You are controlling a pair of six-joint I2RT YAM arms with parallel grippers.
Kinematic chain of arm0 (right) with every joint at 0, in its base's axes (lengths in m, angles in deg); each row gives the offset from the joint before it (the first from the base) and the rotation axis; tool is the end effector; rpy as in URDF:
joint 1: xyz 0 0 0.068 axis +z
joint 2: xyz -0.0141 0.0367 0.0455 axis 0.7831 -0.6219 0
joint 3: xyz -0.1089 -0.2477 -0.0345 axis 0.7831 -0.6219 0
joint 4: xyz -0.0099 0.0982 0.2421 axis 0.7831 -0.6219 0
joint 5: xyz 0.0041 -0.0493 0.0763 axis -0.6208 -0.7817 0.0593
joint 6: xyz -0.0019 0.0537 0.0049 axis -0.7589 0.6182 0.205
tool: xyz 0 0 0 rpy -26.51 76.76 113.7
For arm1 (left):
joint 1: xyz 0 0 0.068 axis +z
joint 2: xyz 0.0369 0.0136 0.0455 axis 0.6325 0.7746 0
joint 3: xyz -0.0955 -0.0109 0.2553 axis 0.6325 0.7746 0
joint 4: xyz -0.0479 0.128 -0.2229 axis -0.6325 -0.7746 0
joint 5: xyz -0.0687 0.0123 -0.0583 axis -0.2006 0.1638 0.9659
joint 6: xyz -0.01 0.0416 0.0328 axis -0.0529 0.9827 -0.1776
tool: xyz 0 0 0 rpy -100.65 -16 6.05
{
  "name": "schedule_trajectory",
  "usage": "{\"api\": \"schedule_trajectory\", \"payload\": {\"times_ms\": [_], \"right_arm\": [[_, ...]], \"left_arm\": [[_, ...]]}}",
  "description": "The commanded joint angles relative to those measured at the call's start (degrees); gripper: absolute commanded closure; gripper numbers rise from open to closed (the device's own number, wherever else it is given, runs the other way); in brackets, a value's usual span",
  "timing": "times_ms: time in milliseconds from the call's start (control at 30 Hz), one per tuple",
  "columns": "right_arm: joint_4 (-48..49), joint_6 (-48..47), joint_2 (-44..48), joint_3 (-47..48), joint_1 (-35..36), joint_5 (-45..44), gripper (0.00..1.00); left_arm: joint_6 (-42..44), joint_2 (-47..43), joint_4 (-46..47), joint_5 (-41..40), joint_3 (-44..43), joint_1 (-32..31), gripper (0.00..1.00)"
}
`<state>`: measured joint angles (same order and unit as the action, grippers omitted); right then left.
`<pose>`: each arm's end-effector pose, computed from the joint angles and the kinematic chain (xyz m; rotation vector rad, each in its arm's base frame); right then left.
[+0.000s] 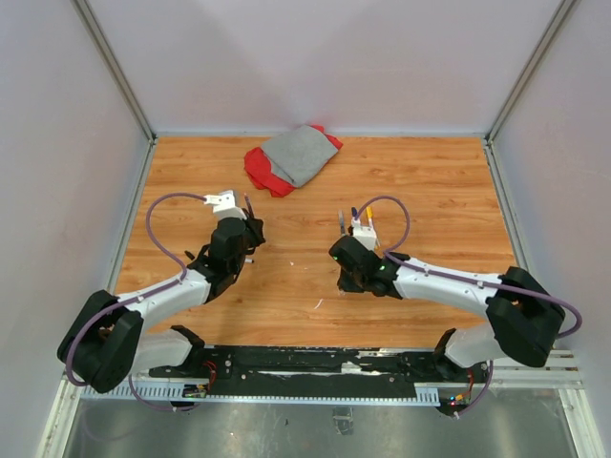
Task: Insert the pens into the pen caps
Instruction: Insert the pen cap onto the pen.
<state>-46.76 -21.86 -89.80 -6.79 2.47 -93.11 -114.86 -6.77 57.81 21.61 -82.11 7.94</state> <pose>0.1698 0.2183 0.1863 0.2052 2.5658 0.4521 0.2169 -0.1142 0.2034 -0.2776 1.8513 -0.3280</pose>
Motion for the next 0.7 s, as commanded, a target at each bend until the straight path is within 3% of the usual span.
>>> {"api": "schedule_trajectory", "payload": {"times_ms": [0, 133, 333, 667], "right_arm": [[10.2, -18.4, 5.0, -4.2, -0.1, 1.4, 0.99], [10.0, -27.6, 4.6, -3.2, -0.6, 5.2, 0.99], [7.4, -33.4, 3.0, -1.0, -1.0, 6.4, 0.99], [9.2, -34.9, 9.2, -5.4, -6.5, 13.6, 0.99]], "left_arm": [[2.6, 0.7, 5.2, 4.6, -0.5, 0.3, 0.99], [3.4, 0.5, 5.8, 6.6, -0.3, 0.3, 0.99], [3.8, -0.8, 6.1, 5.7, 0.3, -0.8, 0.99], [6.1, 1.1, 7.4, -4.8, -3.5, -12.3, 0.99]]}}
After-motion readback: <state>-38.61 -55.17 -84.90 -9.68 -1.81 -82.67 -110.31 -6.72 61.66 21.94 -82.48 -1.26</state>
